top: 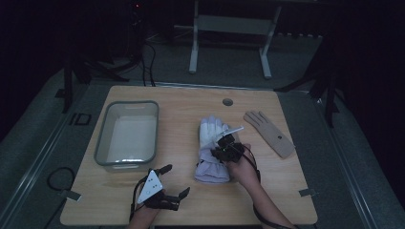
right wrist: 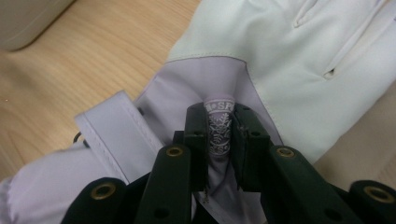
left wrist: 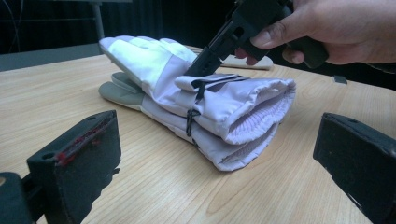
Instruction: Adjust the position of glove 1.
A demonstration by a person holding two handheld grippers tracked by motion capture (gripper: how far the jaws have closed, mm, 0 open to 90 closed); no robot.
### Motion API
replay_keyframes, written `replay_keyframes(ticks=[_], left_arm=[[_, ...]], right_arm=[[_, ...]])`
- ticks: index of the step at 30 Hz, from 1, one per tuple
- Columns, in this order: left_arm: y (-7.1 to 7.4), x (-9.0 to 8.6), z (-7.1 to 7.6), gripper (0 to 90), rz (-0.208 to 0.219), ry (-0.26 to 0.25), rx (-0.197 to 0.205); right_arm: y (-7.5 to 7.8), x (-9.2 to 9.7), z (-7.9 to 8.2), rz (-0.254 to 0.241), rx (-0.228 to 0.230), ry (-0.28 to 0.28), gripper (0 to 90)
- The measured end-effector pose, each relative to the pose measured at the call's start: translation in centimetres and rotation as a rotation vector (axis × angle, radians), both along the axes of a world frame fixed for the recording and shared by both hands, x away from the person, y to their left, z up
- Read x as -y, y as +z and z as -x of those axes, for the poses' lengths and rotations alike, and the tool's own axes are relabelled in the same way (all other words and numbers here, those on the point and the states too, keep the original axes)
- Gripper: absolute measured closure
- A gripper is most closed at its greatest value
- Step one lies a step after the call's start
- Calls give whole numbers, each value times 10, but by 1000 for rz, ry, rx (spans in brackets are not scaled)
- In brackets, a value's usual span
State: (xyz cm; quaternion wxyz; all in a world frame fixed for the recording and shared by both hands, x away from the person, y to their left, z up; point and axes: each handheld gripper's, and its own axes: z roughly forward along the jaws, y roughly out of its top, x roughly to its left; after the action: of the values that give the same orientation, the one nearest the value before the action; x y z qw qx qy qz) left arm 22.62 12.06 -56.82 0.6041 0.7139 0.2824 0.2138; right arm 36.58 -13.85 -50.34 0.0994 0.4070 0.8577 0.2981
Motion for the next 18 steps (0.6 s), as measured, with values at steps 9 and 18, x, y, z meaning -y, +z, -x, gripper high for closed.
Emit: replay_keyframes(ticks=[9,18], left_arm=[[0,1,0,9,-4,11,-2],[3,0,-2,9,-22,64,-36]], right_arm=[[0,-7,-4,1,13,63,749],[18,3,1,-72,33,118,411]])
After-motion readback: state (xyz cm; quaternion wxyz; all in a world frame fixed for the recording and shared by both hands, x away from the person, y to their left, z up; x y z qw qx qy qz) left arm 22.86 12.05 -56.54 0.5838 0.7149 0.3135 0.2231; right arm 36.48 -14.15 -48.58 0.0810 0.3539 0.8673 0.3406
